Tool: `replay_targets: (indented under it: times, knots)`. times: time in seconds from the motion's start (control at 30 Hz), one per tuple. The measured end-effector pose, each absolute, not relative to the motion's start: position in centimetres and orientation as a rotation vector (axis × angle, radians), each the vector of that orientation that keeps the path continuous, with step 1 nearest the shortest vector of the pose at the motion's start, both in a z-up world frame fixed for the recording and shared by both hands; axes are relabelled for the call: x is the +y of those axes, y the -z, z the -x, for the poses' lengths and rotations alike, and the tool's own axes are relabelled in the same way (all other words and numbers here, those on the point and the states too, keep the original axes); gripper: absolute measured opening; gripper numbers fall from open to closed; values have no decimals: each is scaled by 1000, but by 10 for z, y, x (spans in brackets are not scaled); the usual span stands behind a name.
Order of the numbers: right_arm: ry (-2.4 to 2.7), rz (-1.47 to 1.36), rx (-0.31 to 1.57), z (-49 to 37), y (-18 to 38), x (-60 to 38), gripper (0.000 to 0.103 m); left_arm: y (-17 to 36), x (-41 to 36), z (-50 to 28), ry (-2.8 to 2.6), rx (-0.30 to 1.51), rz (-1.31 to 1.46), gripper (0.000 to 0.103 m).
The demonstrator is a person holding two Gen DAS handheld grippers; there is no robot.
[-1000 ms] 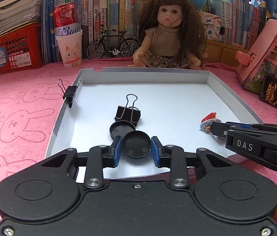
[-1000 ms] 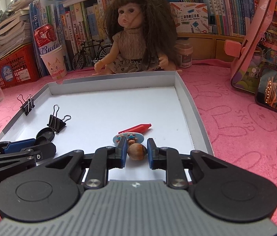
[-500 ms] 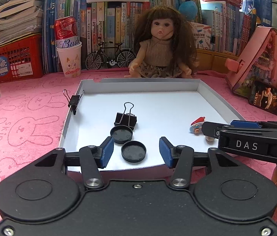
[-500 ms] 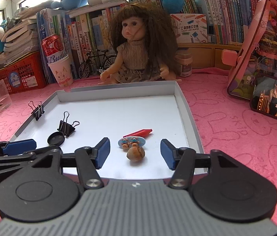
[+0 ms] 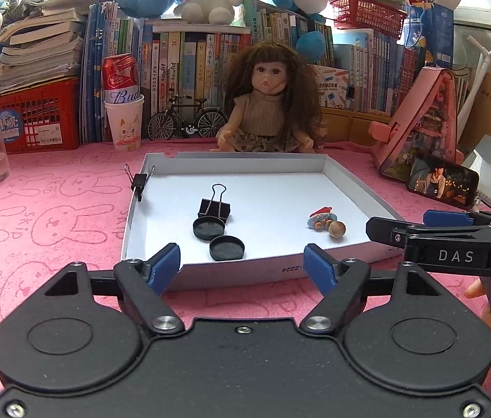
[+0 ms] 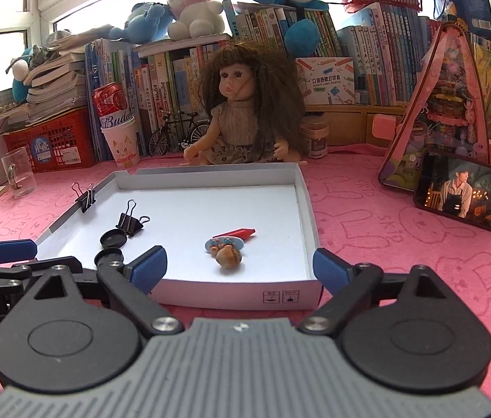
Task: Organize rigid objects
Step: 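Move the left tool to another black disc while the right tool reaches the blue hair clip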
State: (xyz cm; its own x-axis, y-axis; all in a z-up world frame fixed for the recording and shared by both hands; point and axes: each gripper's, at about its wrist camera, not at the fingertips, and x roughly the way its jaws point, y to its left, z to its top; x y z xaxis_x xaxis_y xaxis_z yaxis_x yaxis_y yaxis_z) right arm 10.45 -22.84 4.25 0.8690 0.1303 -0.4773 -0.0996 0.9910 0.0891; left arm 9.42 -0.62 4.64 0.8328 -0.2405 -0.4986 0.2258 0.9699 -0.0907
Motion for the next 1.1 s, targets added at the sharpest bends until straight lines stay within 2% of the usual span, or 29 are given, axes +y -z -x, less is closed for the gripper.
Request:
replay_targets:
  times: [0.83, 1.1]
  knots:
    - [-23, -13, 453, -17, -6, -227, 103, -14, -1, -15, 278, 488, -32, 78]
    - [20, -108, 471, -14, -1, -236, 103, -5, -2, -10, 280, 512, -21, 66]
